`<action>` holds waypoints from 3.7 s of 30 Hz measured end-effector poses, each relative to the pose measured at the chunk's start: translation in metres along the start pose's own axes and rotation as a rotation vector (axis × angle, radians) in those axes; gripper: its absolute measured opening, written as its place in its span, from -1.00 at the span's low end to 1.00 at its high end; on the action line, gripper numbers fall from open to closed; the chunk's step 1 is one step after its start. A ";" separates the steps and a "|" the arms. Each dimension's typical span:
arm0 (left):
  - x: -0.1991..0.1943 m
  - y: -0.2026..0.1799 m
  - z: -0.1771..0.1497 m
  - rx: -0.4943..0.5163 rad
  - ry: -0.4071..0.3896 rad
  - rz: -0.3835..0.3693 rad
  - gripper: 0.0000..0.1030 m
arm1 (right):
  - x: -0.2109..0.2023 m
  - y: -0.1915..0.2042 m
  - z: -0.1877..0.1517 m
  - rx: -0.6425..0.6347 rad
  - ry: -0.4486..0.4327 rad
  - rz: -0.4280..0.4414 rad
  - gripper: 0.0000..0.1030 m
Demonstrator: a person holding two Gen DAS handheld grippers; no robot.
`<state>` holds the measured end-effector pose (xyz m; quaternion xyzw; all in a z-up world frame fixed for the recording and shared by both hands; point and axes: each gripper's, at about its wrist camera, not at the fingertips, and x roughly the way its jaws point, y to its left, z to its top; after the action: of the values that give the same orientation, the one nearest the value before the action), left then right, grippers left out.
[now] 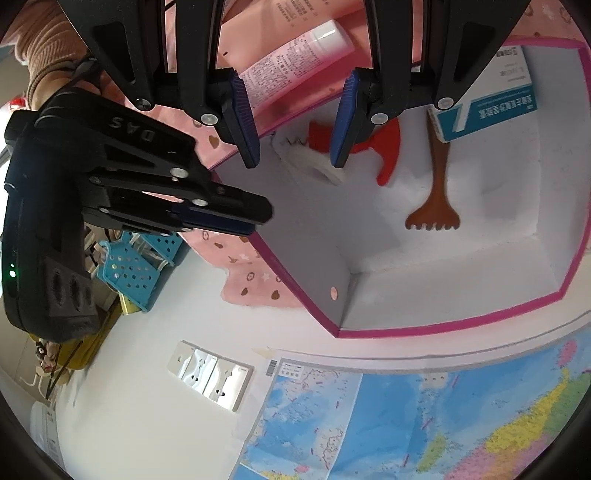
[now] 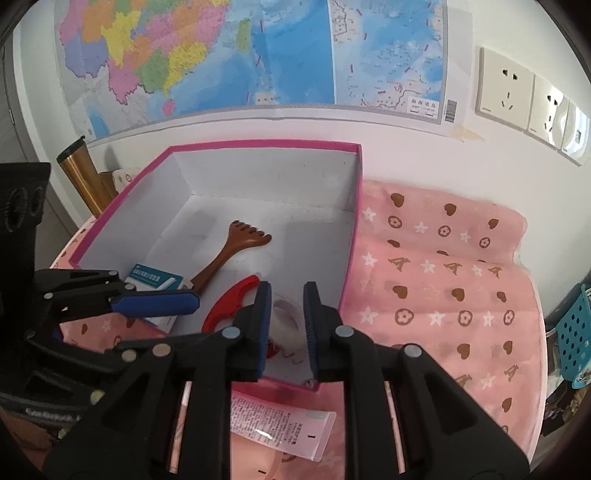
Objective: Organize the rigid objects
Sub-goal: 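Carry the tape roll with the right tool into the magenta box and release, then reach the right tool to the small white black-capped tube and grasp it, then carry the small white tube with the right tool into the box and release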
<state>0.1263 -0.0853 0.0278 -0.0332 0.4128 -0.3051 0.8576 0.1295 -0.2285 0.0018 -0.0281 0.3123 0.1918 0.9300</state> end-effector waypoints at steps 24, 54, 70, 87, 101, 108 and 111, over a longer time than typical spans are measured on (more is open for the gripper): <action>-0.063 -0.035 -0.077 0.080 -0.081 0.015 -0.02 | -0.050 -0.008 -0.084 0.070 -0.008 0.075 -0.26; -0.016 -0.057 -0.148 0.032 0.145 -0.081 -0.05 | -0.043 -0.025 -0.175 0.232 0.141 0.142 -0.25; -0.012 -0.061 -0.148 0.012 0.150 -0.085 -0.22 | -0.040 -0.018 -0.180 0.259 0.155 0.197 -0.25; -0.010 -0.064 -0.143 0.021 0.124 -0.043 -0.22 | -0.046 -0.014 -0.181 0.284 0.142 0.234 0.03; -0.034 -0.065 -0.128 0.036 0.046 -0.024 -0.22 | -0.071 -0.006 -0.163 0.243 0.061 0.240 0.03; -0.045 -0.060 -0.114 0.035 0.001 -0.014 -0.22 | -0.076 0.001 -0.144 0.208 0.020 0.244 0.03; -0.049 -0.057 -0.110 0.042 -0.014 -0.001 -0.22 | -0.076 0.003 -0.136 0.194 0.008 0.241 0.03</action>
<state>-0.0050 -0.0838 0.0069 -0.0174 0.4001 -0.3140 0.8609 -0.0053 -0.2747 -0.0624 0.0987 0.3342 0.2711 0.8973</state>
